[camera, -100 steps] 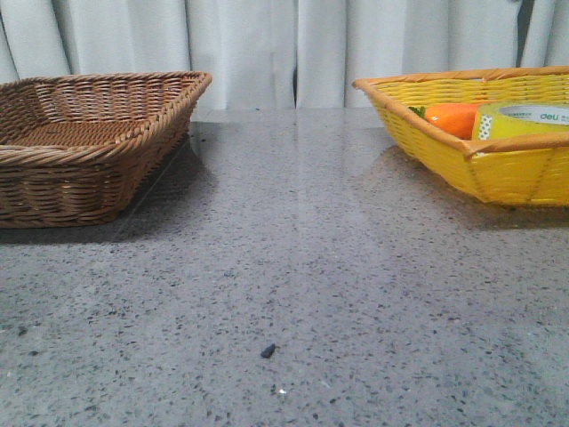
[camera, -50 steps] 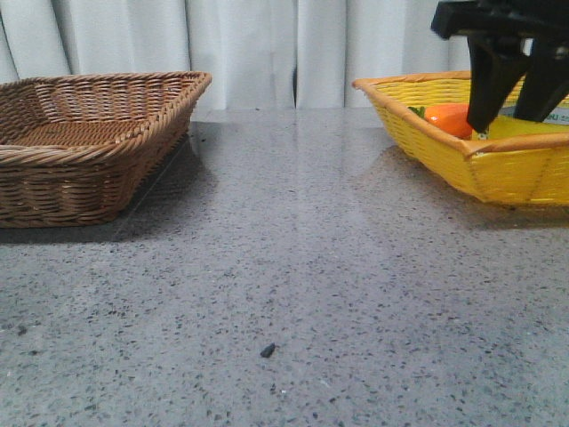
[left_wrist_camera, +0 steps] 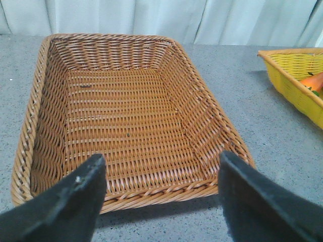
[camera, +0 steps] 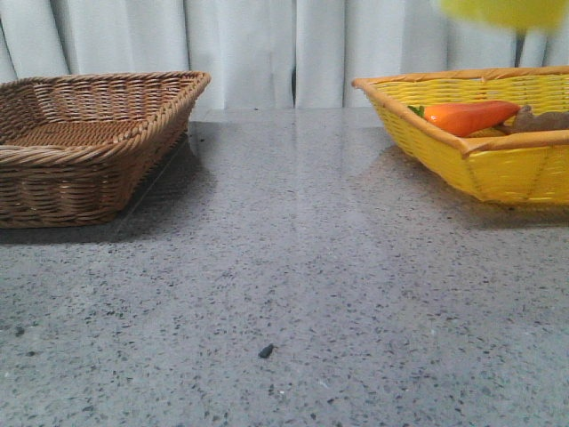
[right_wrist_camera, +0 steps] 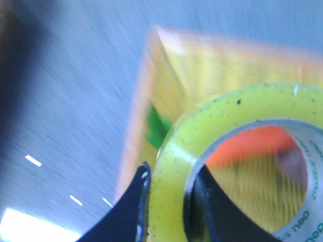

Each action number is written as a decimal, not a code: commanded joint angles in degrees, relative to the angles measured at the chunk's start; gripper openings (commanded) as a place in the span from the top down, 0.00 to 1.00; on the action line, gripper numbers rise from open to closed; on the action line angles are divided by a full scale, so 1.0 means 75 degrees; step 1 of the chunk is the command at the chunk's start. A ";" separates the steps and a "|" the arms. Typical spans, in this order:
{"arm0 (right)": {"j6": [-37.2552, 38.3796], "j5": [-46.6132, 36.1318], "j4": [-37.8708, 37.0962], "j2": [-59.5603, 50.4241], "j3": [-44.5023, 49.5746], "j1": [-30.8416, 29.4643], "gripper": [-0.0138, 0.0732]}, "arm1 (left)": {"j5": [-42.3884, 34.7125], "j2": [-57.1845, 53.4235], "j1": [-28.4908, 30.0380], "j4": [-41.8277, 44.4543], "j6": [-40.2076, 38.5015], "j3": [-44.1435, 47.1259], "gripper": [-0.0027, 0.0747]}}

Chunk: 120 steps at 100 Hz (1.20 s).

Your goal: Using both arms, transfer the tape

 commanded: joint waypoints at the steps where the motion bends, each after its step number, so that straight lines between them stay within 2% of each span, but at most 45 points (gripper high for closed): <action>1: -0.0037 -0.0604 0.0153 -0.0342 -0.1060 0.0524 0.90 | -0.0578 0.0090 -0.0053 -0.0161 0.0007 -0.0281 0.40; 10: -0.0037 -0.0559 0.0231 -0.0088 -0.1545 0.1191 0.90 | -0.0578 0.0090 -0.0053 -0.0161 0.0007 -0.0281 0.40; 26: -0.0175 -0.0232 0.0155 0.0765 -0.1540 0.2087 0.90 | -0.0578 0.0090 -0.0053 -0.0161 0.0007 -0.0281 0.40; 54: -0.0237 0.0220 0.0097 0.2438 -0.1468 0.2216 0.89 | 0.0135 0.0090 -0.0053 -0.0189 0.0007 -0.0281 0.40; 61: -0.0222 0.0293 0.0112 0.2572 -0.1468 0.2216 0.80 | 0.0406 0.0090 -0.0053 -0.0189 0.0007 -0.0281 0.40; 66: -0.0222 0.0404 0.0217 0.2589 -0.1468 0.2216 0.70 | 0.0556 0.0090 -0.0053 -0.0189 0.0007 -0.0281 0.40; 78: -0.0222 0.0589 0.0762 0.2417 -0.1483 0.2216 0.37 | 0.0645 0.0090 -0.0053 -0.0390 0.0352 -0.0293 0.40; 82: -0.0236 0.0610 0.0912 0.2220 -0.1483 0.2216 0.33 | 0.0631 0.0090 -0.0053 -0.0641 0.0696 -0.0333 0.40; 87: -0.0315 0.0581 0.0986 0.1885 -0.1483 0.2234 0.36 | 0.0617 0.0154 -0.0053 -0.0970 0.1136 -0.0442 0.40; 94: -0.0499 0.0543 0.0986 0.1261 -0.1483 0.2246 0.48 | 0.0617 0.0387 -0.0053 -0.1210 0.1495 -0.0702 0.40; 109: -0.0804 0.0804 0.0920 -0.0379 -0.1424 0.2246 0.93 | 0.0730 0.1383 -0.0090 -0.1339 0.1678 -0.1665 0.44; 120: -0.0838 0.0542 0.0920 -0.1884 -0.0812 0.2246 0.90 | 0.0862 0.2438 -0.0359 -0.1919 0.2350 -0.2604 0.47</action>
